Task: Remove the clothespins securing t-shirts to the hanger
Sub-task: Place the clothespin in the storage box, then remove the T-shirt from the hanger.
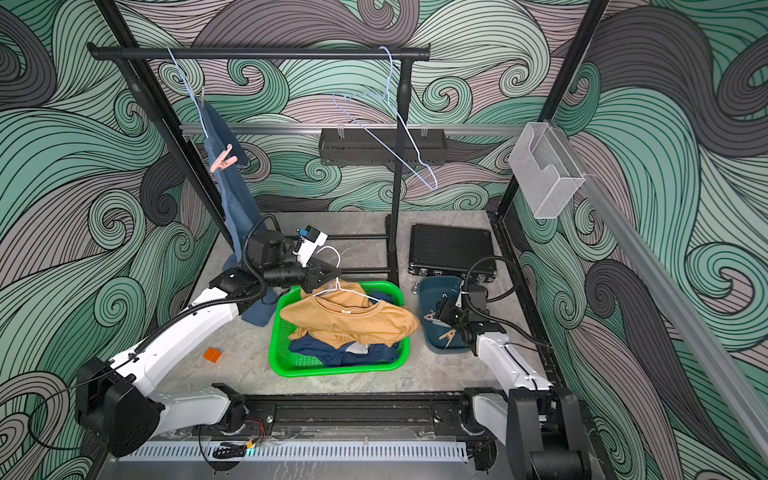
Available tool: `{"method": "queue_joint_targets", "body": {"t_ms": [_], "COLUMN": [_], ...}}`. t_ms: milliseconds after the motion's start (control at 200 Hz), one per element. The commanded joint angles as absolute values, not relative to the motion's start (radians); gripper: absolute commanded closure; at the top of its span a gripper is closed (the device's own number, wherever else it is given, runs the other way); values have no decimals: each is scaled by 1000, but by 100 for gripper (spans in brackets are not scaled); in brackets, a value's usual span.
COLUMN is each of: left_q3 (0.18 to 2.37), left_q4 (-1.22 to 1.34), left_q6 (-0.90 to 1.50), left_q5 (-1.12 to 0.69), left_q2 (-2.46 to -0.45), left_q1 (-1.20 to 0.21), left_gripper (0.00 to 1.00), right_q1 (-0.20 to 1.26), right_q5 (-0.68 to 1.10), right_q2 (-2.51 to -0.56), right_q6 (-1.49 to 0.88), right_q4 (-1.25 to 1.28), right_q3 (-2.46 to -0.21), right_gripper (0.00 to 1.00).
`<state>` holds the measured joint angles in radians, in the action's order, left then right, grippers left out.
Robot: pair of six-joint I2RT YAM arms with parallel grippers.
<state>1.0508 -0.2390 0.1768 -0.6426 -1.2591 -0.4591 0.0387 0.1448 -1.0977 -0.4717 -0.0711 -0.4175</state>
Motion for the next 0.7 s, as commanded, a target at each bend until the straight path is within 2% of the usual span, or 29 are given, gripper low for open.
{"method": "queue_joint_targets", "body": {"t_ms": [0,210,385,695], "left_q3": [1101,1137,1173,1195], "left_q4": [-218,-242,-273,-297], "left_q6": [174,169,159,167], "left_q5": [-649,-629,-622,-652], "left_q2": [-1243,-1228,-1204,-1154], "left_q1": [-451,-444,-414,-340], "left_gripper": [100,100,100,100], "right_q1": [34,48,135,303], "right_q5": [135,201,266,426], "right_q2": [-1055,-825,-656,-622], "right_q6": [-451,-389,-310,-170], "right_q4": [-100,-231,-259,-202], "right_q3": [-435,-480,-519,-562], "right_gripper": [38,35,28,22]}}
